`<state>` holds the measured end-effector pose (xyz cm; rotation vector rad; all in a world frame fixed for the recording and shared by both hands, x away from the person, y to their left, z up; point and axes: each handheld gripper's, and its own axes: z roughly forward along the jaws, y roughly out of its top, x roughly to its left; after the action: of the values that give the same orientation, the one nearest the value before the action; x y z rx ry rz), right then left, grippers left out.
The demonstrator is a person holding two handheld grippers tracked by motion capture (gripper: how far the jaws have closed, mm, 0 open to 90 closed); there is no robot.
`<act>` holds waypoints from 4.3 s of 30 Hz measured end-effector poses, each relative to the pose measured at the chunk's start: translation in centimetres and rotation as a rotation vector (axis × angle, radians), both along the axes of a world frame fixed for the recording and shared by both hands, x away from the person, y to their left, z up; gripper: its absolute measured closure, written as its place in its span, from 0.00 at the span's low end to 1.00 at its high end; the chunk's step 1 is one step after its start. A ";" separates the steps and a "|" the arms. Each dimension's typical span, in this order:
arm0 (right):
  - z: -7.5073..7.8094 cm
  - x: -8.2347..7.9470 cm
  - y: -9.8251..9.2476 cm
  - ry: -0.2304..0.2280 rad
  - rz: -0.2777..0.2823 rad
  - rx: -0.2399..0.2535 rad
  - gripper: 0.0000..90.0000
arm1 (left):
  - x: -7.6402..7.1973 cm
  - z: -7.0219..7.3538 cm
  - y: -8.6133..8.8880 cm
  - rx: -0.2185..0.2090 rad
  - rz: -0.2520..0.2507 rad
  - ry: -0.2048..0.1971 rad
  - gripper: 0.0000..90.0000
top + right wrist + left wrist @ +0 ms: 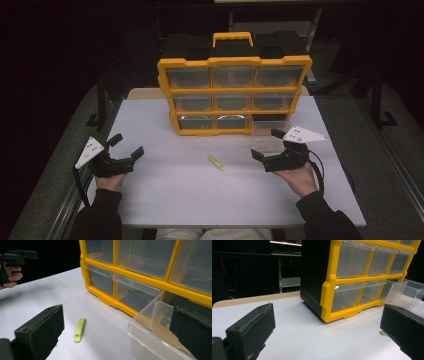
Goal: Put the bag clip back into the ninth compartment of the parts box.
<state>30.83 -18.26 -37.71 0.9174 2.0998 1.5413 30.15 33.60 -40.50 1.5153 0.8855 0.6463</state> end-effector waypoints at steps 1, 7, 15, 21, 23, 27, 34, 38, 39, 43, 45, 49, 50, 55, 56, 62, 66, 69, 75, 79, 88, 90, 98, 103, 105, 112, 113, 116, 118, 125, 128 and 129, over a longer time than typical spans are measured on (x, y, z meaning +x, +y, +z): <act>0.0 0.1 0.2 0.003 0.005 -0.007 0.00 | 0.0 0.0 0.0 0.000 0.000 0.001 0.00; 0.3 0.4 1.2 0.024 0.038 -0.040 0.00 | 0.0 0.0 0.0 0.001 0.000 0.001 0.00; 0.1 0.8 2.1 0.046 0.059 -0.054 0.00 | 0.0 0.0 -0.1 0.007 -0.004 0.000 0.00; -0.1 1.3 3.5 0.094 0.095 -0.091 0.00 | 0.0 0.0 -0.1 0.005 -0.009 0.005 0.00; -0.1 1.5 4.0 0.109 0.105 -0.108 0.00 | 0.0 0.0 -0.1 0.004 -0.008 0.004 0.00; -0.1 1.7 4.5 0.121 0.115 -0.127 0.00 | 0.0 0.0 -0.1 0.001 -0.007 0.001 0.00; 0.1 2.2 5.5 0.143 0.123 -0.145 0.00 | 0.0 -0.1 -0.1 -0.001 -0.010 0.002 0.00; 0.2 2.5 6.1 0.157 0.129 -0.156 0.00 | 0.0 -0.1 -0.1 0.000 -0.011 0.001 0.00; 0.3 2.6 6.3 0.158 0.132 -0.160 0.00 | 0.0 -0.1 -0.1 0.000 -0.011 0.002 0.00; 0.4 2.9 7.2 0.169 0.146 -0.185 0.00 | 0.1 -0.1 -0.1 0.005 -0.013 0.004 0.00; 0.5 2.9 7.4 0.169 0.147 -0.192 0.00 | 0.1 -0.1 -0.1 0.005 -0.012 0.002 0.00; 0.7 3.3 8.1 0.175 0.160 -0.198 0.00 | 0.1 -0.1 0.0 0.002 -0.007 0.003 0.00; 0.8 3.5 8.5 0.180 0.167 -0.206 0.00 | 0.1 -0.1 0.0 0.002 -0.007 0.003 0.00; 1.0 3.8 9.3 0.190 0.183 -0.220 0.00 | 0.1 -0.1 0.0 0.003 -0.007 0.002 0.00; 1.0 3.9 9.4 0.193 0.187 -0.224 0.00 | 0.1 -0.1 0.0 0.003 -0.007 0.002 0.00; 1.1 4.3 10.3 0.216 0.209 -0.249 0.00 | 0.1 -0.1 0.0 0.003 -0.007 0.002 0.00; 1.2 4.6 11.0 0.225 0.223 -0.266 0.00 | 0.1 -0.1 0.0 0.002 -0.007 0.002 0.00; 1.2 4.7 11.4 0.232 0.229 -0.287 0.00 | 0.1 -0.1 0.0 0.002 -0.007 0.001 0.00; 0.8 5.1 12.2 0.264 0.239 -0.318 0.00 | 0.1 -0.1 0.0 0.001 -0.008 0.003 0.00; 0.6 5.3 12.7 0.272 0.252 -0.334 0.00 | 0.1 -0.1 0.0 0.003 -0.010 0.004 0.00; -0.1 5.7 13.8 0.309 0.270 -0.371 0.00 | 0.1 -0.1 -0.1 0.005 -0.012 0.003 0.00; -0.4 5.8 14.1 0.319 0.274 -0.388 0.00 | 0.1 -0.1 -0.1 0.003 -0.012 0.003 0.00; -1.1 6.1 14.8 0.337 0.281 -0.431 0.00 | 0.1 -0.1 -0.2 0.007 -0.010 0.002 0.00; -2.0 6.3 15.3 0.376 0.283 -0.467 0.00 | 0.1 -0.1 -0.1 0.006 -0.012 0.002 0.00; -2.3 6.4 15.4 0.391 0.280 -0.473 0.00 | 0.1 -0.1 -0.1 0.001 -0.015 0.001 0.00; -3.3 6.6 16.0 0.445 0.281 -0.544 0.00 | 0.1 -0.1 -0.1 -0.001 -0.015 -0.001 0.00; -3.3 6.6 16.0 0.445 0.281 -0.544 0.00 | 0.1 -0.1 -0.1 0.000 -0.015 -0.001 0.00; -3.6 6.6 16.1 0.459 0.283 -0.561 0.01 | 0.1 -0.1 -0.1 0.001 -0.019 0.003 0.00; -3.8 6.7 16.2 0.487 0.290 -0.566 0.04 | 0.2 -0.1 -0.2 0.003 -0.018 0.005 0.00; -4.1 6.8 16.2 0.516 0.283 -0.597 0.19 | 0.2 -0.2 -0.2 0.003 -0.017 0.007 0.00; -4.2 6.6 16.5 0.522 0.273 -0.620 0.33 | 0.1 -0.2 -0.2 0.001 -0.017 0.009 0.00; -4.2 6.6 16.5 0.522 0.273 -0.620 0.33 | 0.1 -0.2 -0.2 0.001 -0.017 0.010 0.00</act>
<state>37.43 -1.80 -41.89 0.8747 2.9227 0.6770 30.30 33.39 -40.66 1.5264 0.8791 0.6271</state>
